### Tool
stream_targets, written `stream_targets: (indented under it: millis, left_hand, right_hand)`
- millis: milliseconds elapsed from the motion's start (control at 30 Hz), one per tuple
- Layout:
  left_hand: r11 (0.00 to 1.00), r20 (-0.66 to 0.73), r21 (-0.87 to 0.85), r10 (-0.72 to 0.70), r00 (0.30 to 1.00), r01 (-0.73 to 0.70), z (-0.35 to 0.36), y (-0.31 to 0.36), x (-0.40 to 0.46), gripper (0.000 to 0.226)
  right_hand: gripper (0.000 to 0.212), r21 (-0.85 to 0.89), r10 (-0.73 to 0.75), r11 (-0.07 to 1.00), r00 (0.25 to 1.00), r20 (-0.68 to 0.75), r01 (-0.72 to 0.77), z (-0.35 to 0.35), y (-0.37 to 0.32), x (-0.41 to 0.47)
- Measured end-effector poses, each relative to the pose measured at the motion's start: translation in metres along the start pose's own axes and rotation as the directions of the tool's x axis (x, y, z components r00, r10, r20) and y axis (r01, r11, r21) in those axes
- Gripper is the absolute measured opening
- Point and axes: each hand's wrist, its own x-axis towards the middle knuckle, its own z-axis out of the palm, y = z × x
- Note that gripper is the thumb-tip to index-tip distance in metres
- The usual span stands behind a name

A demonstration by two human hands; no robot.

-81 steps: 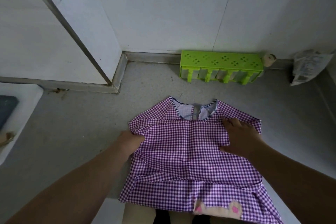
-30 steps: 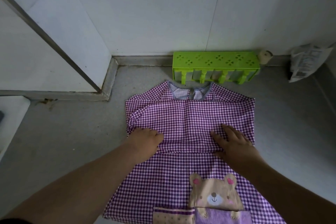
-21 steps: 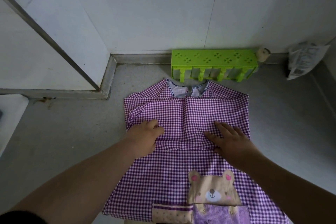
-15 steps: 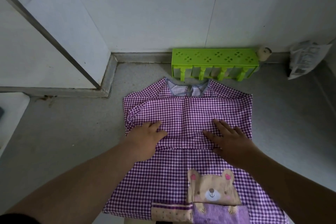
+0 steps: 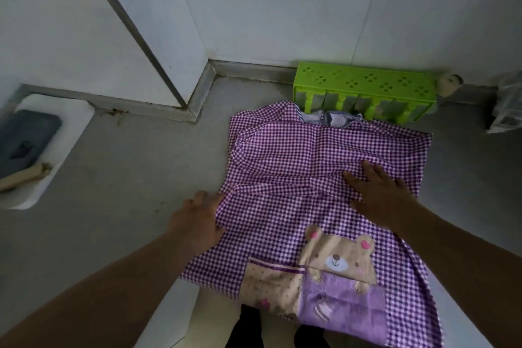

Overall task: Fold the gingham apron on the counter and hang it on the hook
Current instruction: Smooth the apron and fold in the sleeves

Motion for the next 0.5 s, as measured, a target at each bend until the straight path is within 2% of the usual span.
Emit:
stream_targets:
  millis: [67,167,233,333,400,500]
  left_hand:
    - [0.999,0.023,0.008,-0.04,0.999,0.04,0.005,-0.002,-0.006,0.085]
    - [0.998,0.045,-0.042,-0.042,0.998,0.044,0.006,-0.003,0.0,0.087]
    - [0.993,0.045,-0.114,-0.034,0.998,0.039,0.003,-0.005,0.006,0.091]
    - [0.977,0.014,-0.193,-0.094,0.996,0.095,0.006,-0.011,0.007,0.086]
    - [0.973,0.02,-0.178,-0.147,0.989,0.148,0.012,-0.021,-0.003,0.083]
    - [0.986,0.13,-0.115,-0.107,0.986,0.123,0.025,-0.043,-0.02,0.089]
  right_hand:
    - [0.081,-0.07,0.014,0.997,0.993,-0.118,-0.022,-0.002,-0.021,-0.017]
    - [0.084,-0.004,-0.153,0.987,0.943,-0.294,0.159,0.01,-0.075,-0.058]
    - [0.09,-0.02,-0.272,0.962,0.938,-0.215,0.274,0.03,-0.116,-0.087]
    - [0.107,-0.038,-0.222,0.975,0.974,-0.04,0.22,0.062,-0.149,-0.103]
    - [0.115,-0.04,-0.188,0.982,0.982,-0.026,0.187,0.07,-0.155,-0.104]
    - [0.118,-0.051,-0.172,0.984,0.985,-0.028,0.17,0.068,-0.15,-0.098]
